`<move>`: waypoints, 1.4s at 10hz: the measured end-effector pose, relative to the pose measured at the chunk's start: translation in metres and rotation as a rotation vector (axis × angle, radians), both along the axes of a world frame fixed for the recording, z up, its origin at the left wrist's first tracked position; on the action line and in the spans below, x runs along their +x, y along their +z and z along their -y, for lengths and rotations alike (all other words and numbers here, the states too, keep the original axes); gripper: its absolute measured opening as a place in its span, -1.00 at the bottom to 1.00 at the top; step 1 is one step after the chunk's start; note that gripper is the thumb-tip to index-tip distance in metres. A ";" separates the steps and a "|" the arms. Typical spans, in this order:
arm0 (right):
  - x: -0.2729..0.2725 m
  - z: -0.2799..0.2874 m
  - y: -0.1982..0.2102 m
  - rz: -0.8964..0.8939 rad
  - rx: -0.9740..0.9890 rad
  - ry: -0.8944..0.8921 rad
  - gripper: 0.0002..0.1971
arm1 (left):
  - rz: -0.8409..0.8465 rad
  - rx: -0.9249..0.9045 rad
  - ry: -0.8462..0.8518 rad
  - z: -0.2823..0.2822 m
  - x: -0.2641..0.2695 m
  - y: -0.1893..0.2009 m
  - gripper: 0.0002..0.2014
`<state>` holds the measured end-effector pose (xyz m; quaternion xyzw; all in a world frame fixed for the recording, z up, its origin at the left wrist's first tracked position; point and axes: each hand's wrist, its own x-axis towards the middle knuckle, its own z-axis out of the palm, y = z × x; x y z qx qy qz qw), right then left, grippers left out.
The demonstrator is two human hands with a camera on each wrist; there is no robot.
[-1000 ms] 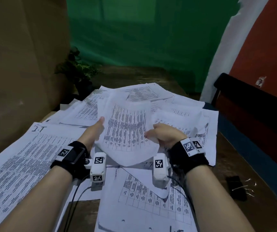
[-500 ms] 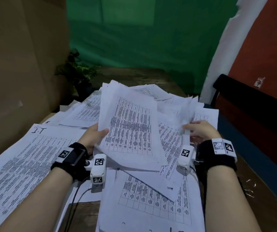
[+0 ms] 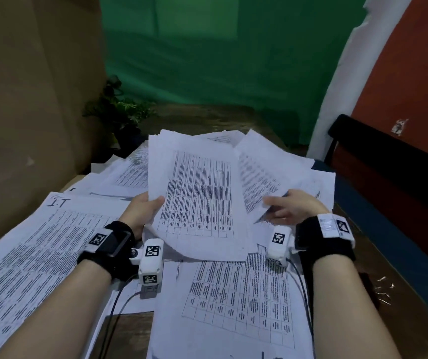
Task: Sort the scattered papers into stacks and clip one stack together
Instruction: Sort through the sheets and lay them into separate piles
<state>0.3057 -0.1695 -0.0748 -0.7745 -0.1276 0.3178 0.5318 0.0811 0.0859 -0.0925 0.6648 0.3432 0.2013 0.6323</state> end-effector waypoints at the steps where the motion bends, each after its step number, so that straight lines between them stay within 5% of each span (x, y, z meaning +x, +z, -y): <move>1: -0.010 -0.016 -0.001 -0.019 0.010 0.050 -0.84 | -0.025 0.002 -0.013 -0.006 0.000 -0.004 -0.70; 2: -0.002 -0.024 -0.009 0.196 -0.075 -0.093 -0.84 | -0.020 0.009 -0.008 0.000 -0.002 0.002 -0.75; 3: 0.019 -0.009 -0.001 0.440 0.049 -0.432 -0.90 | 0.014 0.004 0.048 0.001 -0.002 0.002 -0.78; 5: 0.028 0.024 0.016 0.316 0.639 -1.086 -0.65 | -0.078 0.026 -0.045 0.002 -0.001 0.004 -0.78; 6: 0.012 0.020 0.015 0.121 0.772 -1.065 -0.57 | -0.112 0.054 -0.099 0.003 -0.001 0.002 -0.76; 9: -0.028 -0.032 0.022 -0.150 0.420 -0.406 -0.67 | -0.076 -0.052 -0.109 0.009 0.003 0.005 -0.69; 11: -0.050 -0.048 0.008 -0.111 0.230 -0.116 -0.63 | -0.054 -0.116 -0.136 0.010 0.005 0.006 -0.52; 12: -0.030 -0.037 0.011 -0.021 0.238 -0.251 -0.49 | -0.102 -0.027 -0.244 0.005 0.004 0.001 -0.67; 13: -0.002 -0.016 0.008 0.255 -0.038 -0.554 -0.30 | -0.071 0.021 -0.164 0.001 0.003 -0.001 -0.71; 14: 0.003 -0.004 0.004 0.232 -0.066 -0.517 -0.35 | 0.061 0.067 0.004 0.004 0.003 0.003 -0.76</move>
